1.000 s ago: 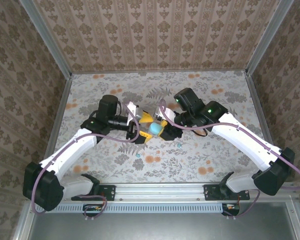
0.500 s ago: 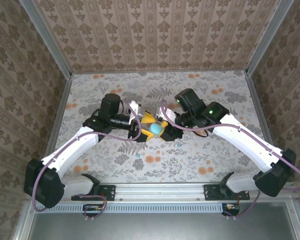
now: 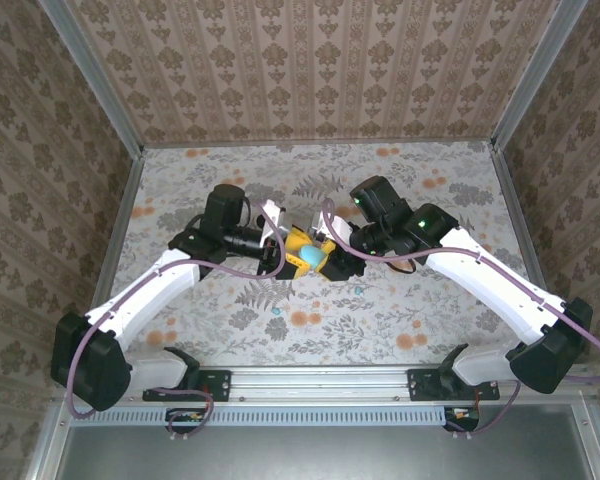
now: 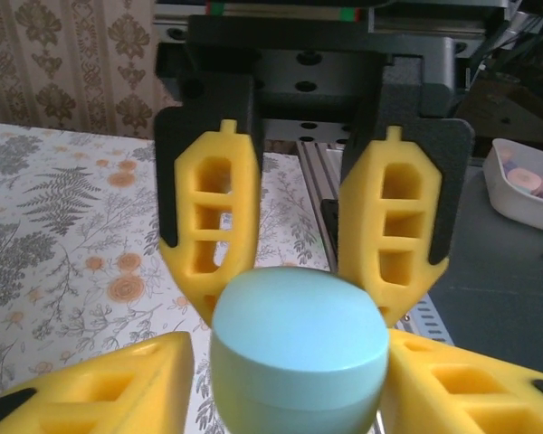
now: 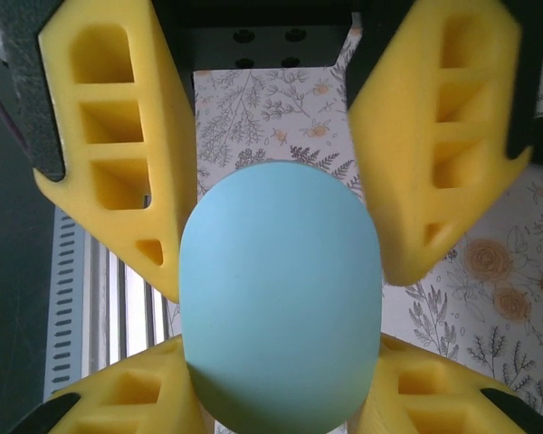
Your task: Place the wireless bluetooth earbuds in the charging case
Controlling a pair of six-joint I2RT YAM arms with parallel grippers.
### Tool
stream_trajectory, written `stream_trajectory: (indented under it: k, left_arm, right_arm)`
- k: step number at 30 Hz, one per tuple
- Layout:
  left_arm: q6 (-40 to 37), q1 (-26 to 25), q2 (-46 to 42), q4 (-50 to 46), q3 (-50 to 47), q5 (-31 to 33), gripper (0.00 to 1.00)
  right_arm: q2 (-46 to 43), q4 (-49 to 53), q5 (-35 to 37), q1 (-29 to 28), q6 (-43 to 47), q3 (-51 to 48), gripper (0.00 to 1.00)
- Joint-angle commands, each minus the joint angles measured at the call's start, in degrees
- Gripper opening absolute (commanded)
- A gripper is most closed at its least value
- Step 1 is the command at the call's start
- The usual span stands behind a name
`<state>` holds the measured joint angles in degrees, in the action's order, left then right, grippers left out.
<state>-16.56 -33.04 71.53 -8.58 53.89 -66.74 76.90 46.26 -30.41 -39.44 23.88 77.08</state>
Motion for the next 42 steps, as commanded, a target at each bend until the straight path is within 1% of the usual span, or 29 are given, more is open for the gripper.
stream_trajectory:
  k: [1,4,7,9,12,17,20,23,26,31,38,40,42]
  left_arm:
    - [-1.1,-0.1,0.4,-1.1,1.9,-0.8,0.47]
    - [-0.8,-0.1,0.0,-1.1,2.6,-0.5,0.42]
    - [-0.5,0.3,-0.2,-1.0,3.2,0.0,0.38]
    - [1.0,1.1,-0.5,0.5,2.9,0.1,0.35]
    - [5.3,2.7,-1.4,6.3,0.5,0.5,0.33]
    - [14.9,4.3,-3.3,19.1,-4.4,3.5,0.33]
    - [19.3,4.8,-3.7,23.6,-5.7,5.2,0.32]
    - [22.2,5.0,-3.6,26.2,-6.2,5.7,0.32]
    - [24.8,5.0,-4.0,28.3,-6.7,6.3,0.32]
    - [30.1,5.0,-4.4,33.4,-7.9,6.8,0.31]
    - [32.7,4.8,-4.9,33.5,-7.1,6.0,0.3]
    - [32.6,4.8,-5.3,32.8,-6.9,5.5,0.3]
    - [32.4,4.8,-5.7,32.1,-6.8,5.1,0.3]
  right_arm:
    - [-1.7,-2.0,-1.7,-0.1,0.1,-1.0,0.23]
    - [-1.9,-3.8,-0.9,0.4,-2.0,-1.0,0.3]
    - [-2.8,-6.4,-1.0,1.5,-5.4,-1.4,0.44]
    - [-4.1,-9.6,-1.5,2.5,-8.4,-2.7,0.52]
    - [-6.5,-16.1,-3.0,3.8,-13.2,-6.1,0.6]
    - [-9.6,-23.9,-2.7,4.7,-21.4,-10.0,0.68]
    - [-11.1,-26.3,0.3,4.7,-25.0,-11.7,0.7]
    - [-12.4,-28.5,3.2,4.9,-27.0,-13.5,0.71]
    - [-13.1,-31.1,4.1,4.9,-28.8,-15.1,0.72]
    - [-12.6,-34.1,1.9,4.9,-30.5,-16.1,0.73]
    - [-10.7,-38.3,-1.2,4.9,-31.5,-16.3,0.74]
    - [-10.1,-37.9,-1.4,4.9,-31.3,-15.7,0.72]
    - [-9.6,-38.0,-1.4,4.9,-31.1,-15.3,0.68]
